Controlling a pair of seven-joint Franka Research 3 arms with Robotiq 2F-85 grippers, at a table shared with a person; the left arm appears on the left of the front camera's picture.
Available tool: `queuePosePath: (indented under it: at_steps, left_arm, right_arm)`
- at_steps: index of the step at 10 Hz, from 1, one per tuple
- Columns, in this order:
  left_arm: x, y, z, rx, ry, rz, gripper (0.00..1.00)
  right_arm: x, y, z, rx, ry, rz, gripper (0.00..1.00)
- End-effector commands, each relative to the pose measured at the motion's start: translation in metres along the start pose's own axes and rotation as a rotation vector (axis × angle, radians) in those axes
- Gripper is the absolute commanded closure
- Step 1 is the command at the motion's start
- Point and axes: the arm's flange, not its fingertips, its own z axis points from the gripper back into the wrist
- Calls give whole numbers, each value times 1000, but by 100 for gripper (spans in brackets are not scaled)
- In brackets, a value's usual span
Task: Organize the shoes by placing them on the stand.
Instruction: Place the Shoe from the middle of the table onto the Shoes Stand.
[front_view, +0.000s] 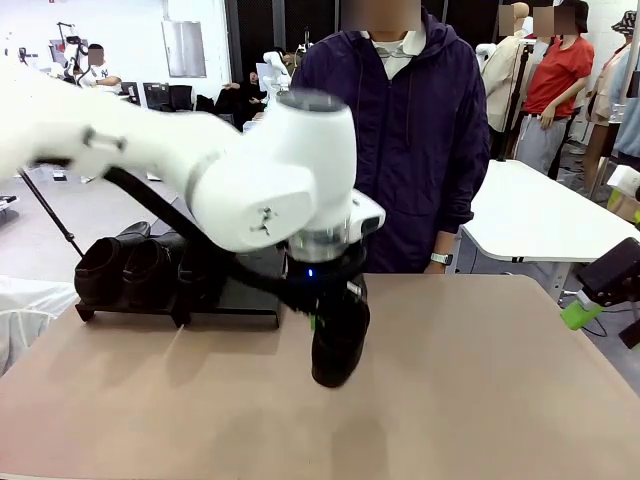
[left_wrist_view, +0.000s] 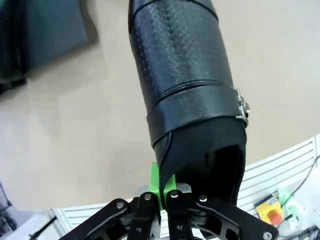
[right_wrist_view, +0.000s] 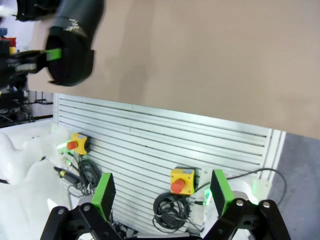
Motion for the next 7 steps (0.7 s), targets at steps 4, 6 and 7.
queuePosePath:
  at_steps: [4, 6, 7]
  left_arm:
    - [-8, 2, 25, 9, -61, -13, 100]
    - [-8, 2, 25, 9, -61, -13, 100]
    - [-14, 4, 17, 20, -68, -10, 100]
  right_arm:
    - [0, 0, 2, 20, 1, 23, 0]
    - [0, 0, 2, 20, 1, 23, 0]
    - [0, 0, 2, 20, 1, 23, 0]
